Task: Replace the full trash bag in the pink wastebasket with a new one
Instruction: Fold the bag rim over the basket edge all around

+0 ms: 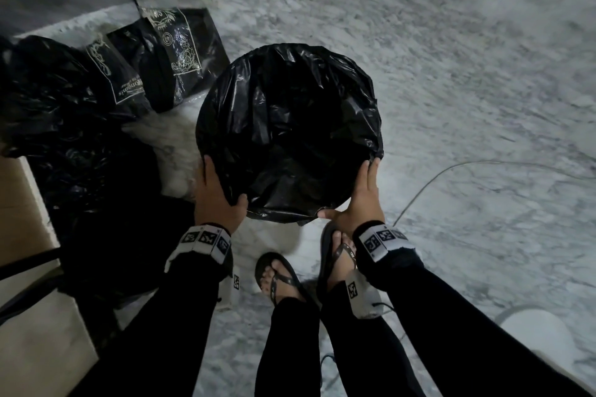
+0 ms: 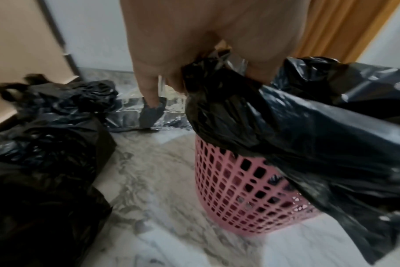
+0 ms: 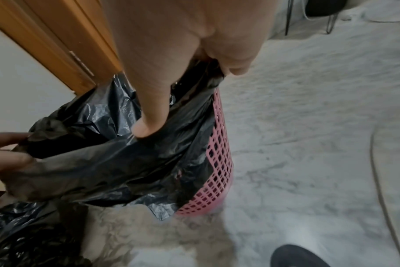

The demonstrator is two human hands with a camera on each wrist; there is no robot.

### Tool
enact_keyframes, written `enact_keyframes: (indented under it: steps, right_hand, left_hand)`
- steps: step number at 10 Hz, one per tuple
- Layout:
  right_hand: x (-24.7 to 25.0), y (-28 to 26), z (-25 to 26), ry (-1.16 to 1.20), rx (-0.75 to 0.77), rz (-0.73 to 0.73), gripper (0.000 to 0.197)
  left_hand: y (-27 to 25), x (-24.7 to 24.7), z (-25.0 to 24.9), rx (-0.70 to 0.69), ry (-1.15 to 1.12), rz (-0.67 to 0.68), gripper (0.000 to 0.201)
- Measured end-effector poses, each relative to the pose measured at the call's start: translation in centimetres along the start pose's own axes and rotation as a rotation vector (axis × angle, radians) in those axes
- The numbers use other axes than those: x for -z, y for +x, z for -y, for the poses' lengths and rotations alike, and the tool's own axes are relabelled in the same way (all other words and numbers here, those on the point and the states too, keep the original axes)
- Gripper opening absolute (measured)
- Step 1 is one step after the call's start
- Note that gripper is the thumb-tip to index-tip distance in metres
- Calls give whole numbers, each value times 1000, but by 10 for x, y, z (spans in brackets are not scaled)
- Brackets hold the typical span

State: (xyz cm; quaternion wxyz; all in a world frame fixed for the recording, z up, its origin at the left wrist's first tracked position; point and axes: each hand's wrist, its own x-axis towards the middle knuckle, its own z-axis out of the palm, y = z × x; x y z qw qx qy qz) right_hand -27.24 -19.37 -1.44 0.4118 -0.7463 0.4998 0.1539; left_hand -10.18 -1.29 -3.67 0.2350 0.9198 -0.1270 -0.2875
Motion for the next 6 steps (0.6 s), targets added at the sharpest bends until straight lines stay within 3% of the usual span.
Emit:
enact_keyframes:
  steps: [2, 3, 4, 5, 6]
  right_hand:
    - [5, 16, 16, -97, 53, 18, 137]
    - [8, 16, 23, -126, 91, 48, 136]
    - [14, 10, 29, -184, 130, 124, 129]
    - [21, 2, 24, -237, 139, 121, 106]
    - [37, -22, 4, -400, 158, 108, 83]
  left_hand:
    - [25, 22, 9, 165, -128, 191, 122]
    - [34, 29, 17, 178, -162, 199, 125]
    - [19, 36, 23, 203, -238, 160, 113]
    - [-16, 45, 34, 262, -252, 199, 104]
    - [-80, 51, 47, 361, -74, 265, 85]
